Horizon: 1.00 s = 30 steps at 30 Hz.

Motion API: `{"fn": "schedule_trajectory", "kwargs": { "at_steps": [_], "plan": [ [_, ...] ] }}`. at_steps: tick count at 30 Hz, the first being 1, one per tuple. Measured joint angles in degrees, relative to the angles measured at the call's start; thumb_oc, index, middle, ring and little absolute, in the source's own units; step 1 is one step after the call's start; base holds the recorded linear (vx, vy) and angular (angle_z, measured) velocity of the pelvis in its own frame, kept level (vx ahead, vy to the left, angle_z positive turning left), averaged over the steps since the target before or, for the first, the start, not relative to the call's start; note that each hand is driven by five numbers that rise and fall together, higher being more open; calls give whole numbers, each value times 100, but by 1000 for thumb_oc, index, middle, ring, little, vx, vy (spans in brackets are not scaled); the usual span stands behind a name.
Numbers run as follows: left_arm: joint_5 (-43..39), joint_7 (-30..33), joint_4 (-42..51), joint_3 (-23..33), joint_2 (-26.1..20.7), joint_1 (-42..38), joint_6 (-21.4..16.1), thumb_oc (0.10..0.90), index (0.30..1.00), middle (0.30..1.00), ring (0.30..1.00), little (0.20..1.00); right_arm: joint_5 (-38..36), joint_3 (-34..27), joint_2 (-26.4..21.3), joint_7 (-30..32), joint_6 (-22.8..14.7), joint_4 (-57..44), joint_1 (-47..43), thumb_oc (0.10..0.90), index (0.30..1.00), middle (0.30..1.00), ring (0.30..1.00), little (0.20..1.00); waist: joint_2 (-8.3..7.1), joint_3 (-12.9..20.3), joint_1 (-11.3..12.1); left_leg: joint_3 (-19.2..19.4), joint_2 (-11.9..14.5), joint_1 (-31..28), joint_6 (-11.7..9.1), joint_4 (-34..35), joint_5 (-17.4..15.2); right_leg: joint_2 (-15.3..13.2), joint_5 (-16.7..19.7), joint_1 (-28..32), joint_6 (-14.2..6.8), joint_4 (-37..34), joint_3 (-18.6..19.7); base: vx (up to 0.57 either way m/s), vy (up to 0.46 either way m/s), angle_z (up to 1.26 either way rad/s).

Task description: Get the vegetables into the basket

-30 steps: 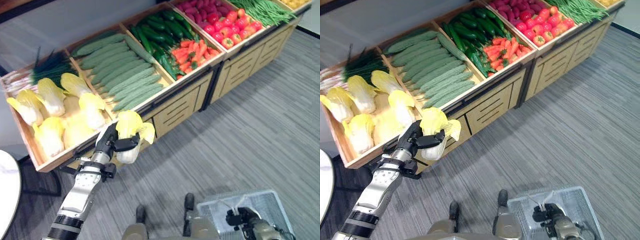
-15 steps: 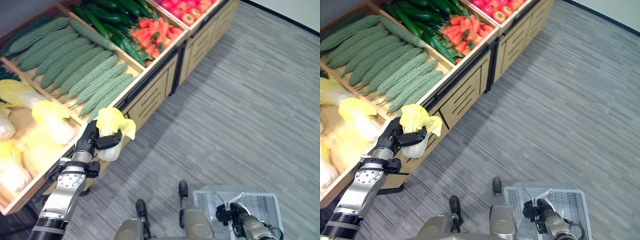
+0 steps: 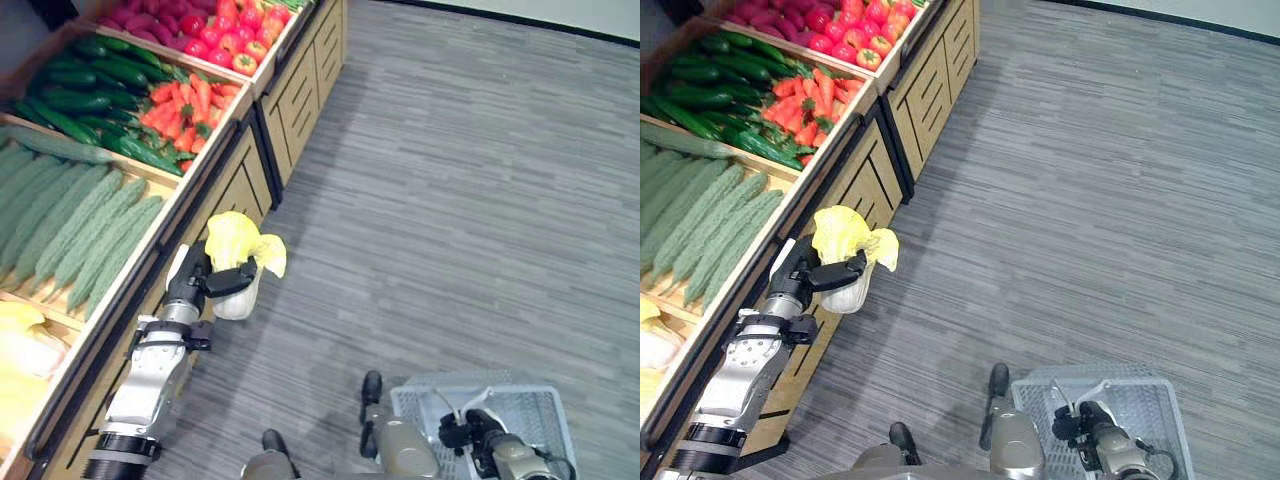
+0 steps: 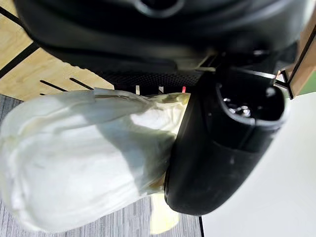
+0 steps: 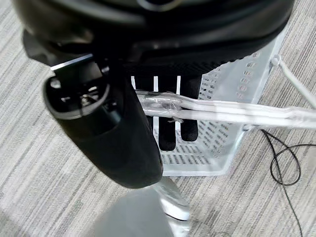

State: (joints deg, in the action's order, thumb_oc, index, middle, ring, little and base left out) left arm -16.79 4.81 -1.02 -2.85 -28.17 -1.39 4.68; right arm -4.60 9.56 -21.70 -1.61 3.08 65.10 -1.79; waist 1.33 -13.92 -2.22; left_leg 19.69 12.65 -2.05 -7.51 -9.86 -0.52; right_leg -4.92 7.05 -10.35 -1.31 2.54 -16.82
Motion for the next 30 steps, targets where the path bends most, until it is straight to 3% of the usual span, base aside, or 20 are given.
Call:
{"fn": "schedule_trajectory", "kwargs": {
  "at_steps": [2,3,5,6,7,8,9,10,12,13,14,15,17,20,24,25,27,29,30],
  "plan": [
    [-3,4,-132,-121,16,5,1,400,300,300,300,300,44,132,-93,-40,-18,126,-69,400,300,300,300,300,-100,56,234,-1080,-134,504,-145,-705,-144,-46,3,70,18,-181,227,156,14,-50],
    [-7,-28,-183,-188,23,11,3,400,300,300,300,300,77,213,-168,-22,-17,121,-124,400,300,300,300,300,-149,36,277,-1340,-275,586,-258,-401,-244,-58,29,113,-18,-257,248,204,69,-15],
    [-13,-26,-159,-341,40,-9,-26,400,300,300,300,300,276,215,-180,4,2,225,-186,400,300,300,300,300,-252,86,317,-2288,-795,722,-114,574,-230,-56,83,69,-97,-462,510,119,81,-24],
    [-10,-31,-149,-379,20,-7,-28,400,300,300,300,300,346,217,-178,8,1,297,-288,400,300,300,300,300,-305,74,401,-2365,-1002,820,-12,859,-175,-41,48,33,-139,-573,642,79,60,-64],
    [-9,-32,-151,-383,21,14,-25,400,300,300,300,300,398,221,-180,5,0,336,-367,400,300,300,300,300,-318,67,448,-2344,-1105,917,63,850,-135,-6,-27,15,-243,-676,703,100,78,-82],
    [-9,-19,-156,-381,33,79,-20,400,300,300,300,300,427,238,-176,11,-3,417,-499,400,300,300,300,300,-189,121,532,-2315,-1098,1036,134,729,-171,120,-147,2,-352,-679,700,97,100,-129],
    [-8,-7,-109,-356,17,176,-18,400,300,300,300,300,443,258,-225,4,-15,444,-628,400,300,300,300,300,46,145,681,-2291,-729,1078,165,665,-17,454,-311,-327,-36,60,680,115,171,-112],
    [-4,-10,-127,-327,-180,161,-17,400,300,300,300,300,444,211,-71,81,-47,353,-607,400,300,300,300,300,-289,48,598,-2106,-814,1099,188,413,147,224,-286,-331,-98,464,635,80,201,-68],
    [-1,-38,-117,-312,-337,216,10,400,300,300,300,300,438,124,66,33,-101,193,-494,400,300,300,300,300,-672,94,440,-1962,-1006,1106,428,211,-19,97,-296,-387,-125,327,667,59,196,-8],
    [3,-62,-110,-326,-348,228,14,400,300,300,300,300,422,21,35,50,-95,136,-466,400,300,300,300,300,-649,91,432,-1875,-1052,997,620,251,-126,112,-273,-402,-168,219,696,11,210,-50],
    [34,-99,-59,-303,-399,217,14,400,300,300,300,300,406,-68,24,107,-85,132,-545,400,300,300,300,300,-571,24,408,-1655,-989,900,692,553,63,102,-329,-596,-170,491,723,3,244,-54],
    [109,-98,-63,-311,-481,227,15,400,300,300,300,300,400,-12,70,60,-81,116,-404,400,300,300,300,300,-691,51,397,-1530,-1223,874,718,541,36,-118,-64,-581,-246,432,910,-10,182,-54],
    [112,-97,-62,-258,-525,238,14,400,300,300,300,300,401,-5,93,54,-76,118,-397,400,300,300,300,300,-617,21,419,-1400,-1251,932,730,525,17,-110,199,-503,-284,64,1033,-11,121,-35],
    [117,-71,-75,-78,-536,248,15,400,300,300,300,300,406,-13,157,137,-59,-24,-466,400,300,300,300,300,-636,-66,392,-1114,-1332,947,788,522,16,-132,610,-441,-262,-364,1246,-16,75,-42],
    [127,-23,-76,29,-709,203,12,400,300,300,300,300,367,135,174,54,24,-24,-601,400,300,300,300,300,-801,-160,373,-621,-1351,922,899,286,-205,-149,981,-385,-403,-684,1605,-12,3,-57],
    [126,-15,-75,35,-760,187,15,400,300,300,300,300,366,224,176,46,24,10,-668,400,300,300,300,300,-780,-185,379,-489,-1251,893,961,285,-197,-149,919,-376,-454,-689,1553,-139,-41,-47],
    [125,-16,-74,28,-667,80,15,400,300,300,300,300,375,233,144,98,95,142,-697,400,300,300,300,300,-546,-276,524,-433,-953,822,973,264,-196,-229,210,-296,-600,62,907,-176,-10,-34],
    [124,-18,-65,-1,-737,32,16,400,300,300,300,300,374,226,78,87,142,176,-610,400,300,300,300,300,-483,-288,705,-385,-808,657,944,330,-166,-604,-349,4,-909,901,686,-143,-23,-28],
    [125,-15,-65,3,-812,39,18,400,300,300,300,300,374,222,53,72,129,142,-575,400,300,300,300,300,-533,-259,796,-333,-799,608,920,337,-151,-808,-393,282,-952,790,602,-126,-77,-51]
  ]
}}
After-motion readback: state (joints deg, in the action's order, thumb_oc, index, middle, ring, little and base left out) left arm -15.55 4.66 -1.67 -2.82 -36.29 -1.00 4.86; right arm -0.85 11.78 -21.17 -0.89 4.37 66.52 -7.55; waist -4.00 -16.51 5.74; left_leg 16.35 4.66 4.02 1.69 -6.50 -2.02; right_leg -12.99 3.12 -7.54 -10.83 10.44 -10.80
